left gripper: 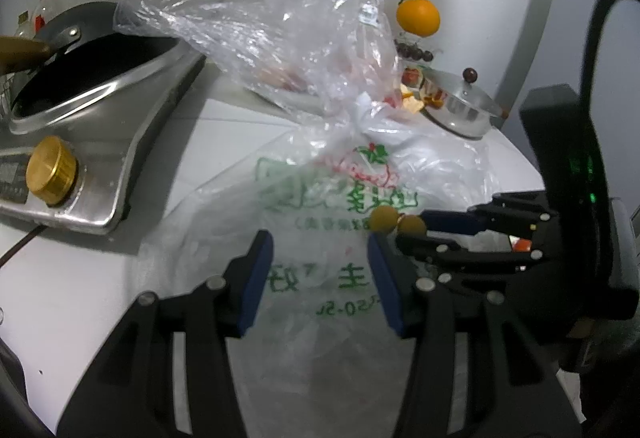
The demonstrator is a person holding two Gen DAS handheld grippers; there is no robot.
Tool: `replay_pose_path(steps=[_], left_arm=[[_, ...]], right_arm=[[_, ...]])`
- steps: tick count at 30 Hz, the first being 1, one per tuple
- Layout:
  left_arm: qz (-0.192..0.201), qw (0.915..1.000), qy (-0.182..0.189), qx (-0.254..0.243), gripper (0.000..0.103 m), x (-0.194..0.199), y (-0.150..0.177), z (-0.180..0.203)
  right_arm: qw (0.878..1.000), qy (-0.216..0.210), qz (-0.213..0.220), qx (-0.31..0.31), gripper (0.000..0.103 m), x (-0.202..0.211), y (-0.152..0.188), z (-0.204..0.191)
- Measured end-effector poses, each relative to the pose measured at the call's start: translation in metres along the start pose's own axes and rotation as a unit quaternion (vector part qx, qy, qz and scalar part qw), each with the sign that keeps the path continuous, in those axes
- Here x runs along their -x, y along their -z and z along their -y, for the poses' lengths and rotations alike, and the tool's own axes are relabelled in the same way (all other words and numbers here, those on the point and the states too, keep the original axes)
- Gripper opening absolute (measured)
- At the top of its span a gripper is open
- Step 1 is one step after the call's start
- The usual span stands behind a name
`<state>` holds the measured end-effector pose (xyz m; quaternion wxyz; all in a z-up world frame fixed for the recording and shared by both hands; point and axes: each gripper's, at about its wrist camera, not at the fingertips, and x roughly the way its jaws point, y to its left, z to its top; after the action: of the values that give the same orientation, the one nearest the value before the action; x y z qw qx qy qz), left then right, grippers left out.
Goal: Organize fruits
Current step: 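Grasp a small yellow fruit with the left tool while the right tool grasps another, then carry the yellow fruit in the left tool to the plate while the right tool carries its fruit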
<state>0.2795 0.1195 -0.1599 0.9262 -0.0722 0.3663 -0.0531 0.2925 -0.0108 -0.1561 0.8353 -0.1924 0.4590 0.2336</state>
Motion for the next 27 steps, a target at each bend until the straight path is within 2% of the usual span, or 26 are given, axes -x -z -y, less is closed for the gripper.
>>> replay_pose_path(steps=[13, 27], left_arm=[[-0.012, 0.9992, -0.015, -0.035, 0.051, -0.011, -0.008, 0.029], [-0.053, 0.9937, -0.029, -0.094, 0.051, -0.057, -0.023, 0.069]], right_arm=[[0.998, 0.004, 0.058, -0.01, 0.029, 0.041, 0.012, 0.022], [0.993, -0.011, 0.119, -0.019, 0.029, 0.069, 0.031, 0.062]])
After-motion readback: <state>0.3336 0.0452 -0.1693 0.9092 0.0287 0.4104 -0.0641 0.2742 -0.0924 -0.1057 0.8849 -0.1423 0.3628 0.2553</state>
